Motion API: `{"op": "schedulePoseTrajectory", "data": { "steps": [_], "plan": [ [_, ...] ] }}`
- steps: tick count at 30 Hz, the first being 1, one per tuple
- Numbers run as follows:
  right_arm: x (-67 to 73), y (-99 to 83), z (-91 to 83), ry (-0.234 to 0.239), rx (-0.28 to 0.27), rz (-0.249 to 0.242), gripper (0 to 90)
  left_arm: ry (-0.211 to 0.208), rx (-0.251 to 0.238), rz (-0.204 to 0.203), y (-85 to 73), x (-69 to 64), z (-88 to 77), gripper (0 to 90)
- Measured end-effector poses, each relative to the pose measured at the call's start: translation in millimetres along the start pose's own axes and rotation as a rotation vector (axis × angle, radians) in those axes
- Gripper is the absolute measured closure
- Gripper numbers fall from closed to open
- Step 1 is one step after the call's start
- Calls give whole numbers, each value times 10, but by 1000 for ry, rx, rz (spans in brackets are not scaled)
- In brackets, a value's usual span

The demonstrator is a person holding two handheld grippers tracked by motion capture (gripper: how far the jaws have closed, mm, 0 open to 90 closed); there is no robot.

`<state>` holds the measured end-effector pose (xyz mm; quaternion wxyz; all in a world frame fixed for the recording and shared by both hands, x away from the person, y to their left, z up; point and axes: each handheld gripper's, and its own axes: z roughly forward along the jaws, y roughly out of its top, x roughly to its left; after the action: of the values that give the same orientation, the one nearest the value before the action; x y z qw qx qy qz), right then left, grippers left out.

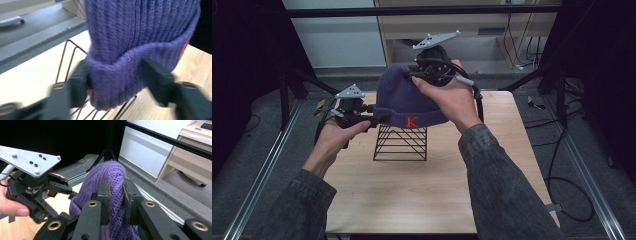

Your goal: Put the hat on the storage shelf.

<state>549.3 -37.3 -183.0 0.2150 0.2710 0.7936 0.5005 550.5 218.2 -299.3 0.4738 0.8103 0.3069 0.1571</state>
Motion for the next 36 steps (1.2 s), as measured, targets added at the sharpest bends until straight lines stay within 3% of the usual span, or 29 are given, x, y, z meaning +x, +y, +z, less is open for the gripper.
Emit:
{"op": "schedulePoseTrajectory", "data": {
  "steps": [3,7,13,21,31,36],
  "plan": [
    [0,15,16,0,1,-4,780,7,-3,-5,12,-1,-10,649],
    [-30,37,39,-13,6,-11,779,25,-10,-18,18,18,-51,704],
    [-98,29,102,-36,20,3,778,79,-34,-40,13,93,-201,723],
    [-93,57,184,-53,21,-2,777,127,-45,-13,34,106,-341,728],
    [-112,95,282,-82,29,-2,775,146,-45,-26,116,148,-336,728],
    [-163,90,288,-93,33,9,775,153,-40,-13,155,135,-310,728]
  ]
}}
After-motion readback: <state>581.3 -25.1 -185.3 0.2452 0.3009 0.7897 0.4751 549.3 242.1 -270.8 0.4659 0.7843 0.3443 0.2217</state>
